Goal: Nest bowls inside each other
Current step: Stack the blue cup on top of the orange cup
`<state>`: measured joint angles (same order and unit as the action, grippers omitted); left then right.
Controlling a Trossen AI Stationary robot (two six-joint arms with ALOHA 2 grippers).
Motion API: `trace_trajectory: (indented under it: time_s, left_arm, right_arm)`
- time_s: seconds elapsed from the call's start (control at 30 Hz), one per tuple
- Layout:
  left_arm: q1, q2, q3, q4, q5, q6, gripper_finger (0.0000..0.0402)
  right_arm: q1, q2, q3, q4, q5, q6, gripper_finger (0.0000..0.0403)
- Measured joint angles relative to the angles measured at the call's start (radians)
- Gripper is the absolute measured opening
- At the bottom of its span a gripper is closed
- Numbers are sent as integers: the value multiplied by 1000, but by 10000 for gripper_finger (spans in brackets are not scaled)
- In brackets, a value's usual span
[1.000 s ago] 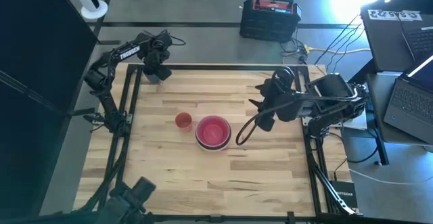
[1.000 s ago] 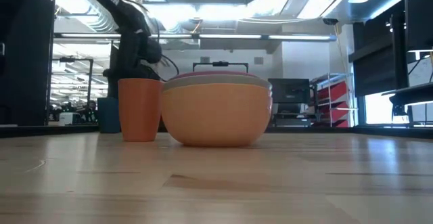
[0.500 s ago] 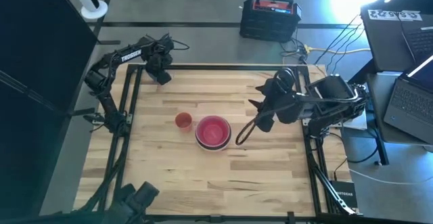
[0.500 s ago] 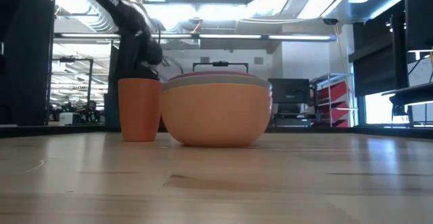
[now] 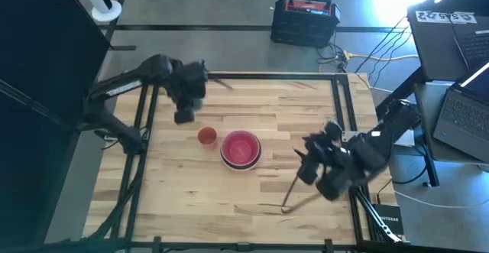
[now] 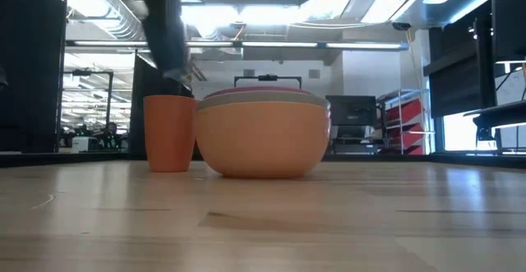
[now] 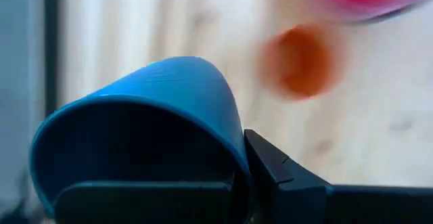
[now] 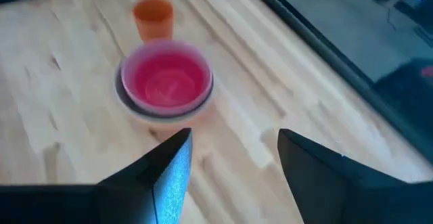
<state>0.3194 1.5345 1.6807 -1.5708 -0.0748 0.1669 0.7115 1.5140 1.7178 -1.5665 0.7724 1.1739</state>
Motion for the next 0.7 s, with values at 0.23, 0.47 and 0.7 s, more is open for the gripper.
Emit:
trace_trajectory:
  time_s: [0.23, 0.47, 0.7]
  left_arm:
    - [-256, 66, 57, 6, -3, -153, 0]
    - [-397, 150, 86, 8, -16, -232, 0]
    - [-384, 171, 86, 0, -41, -212, 0]
  right_arm:
    - [159, -31, -185, 16, 4, 292, 205]
    - [242, -47, -280, 25, 4, 442, 205]
    - [245, -47, -280, 57, 5, 442, 204]
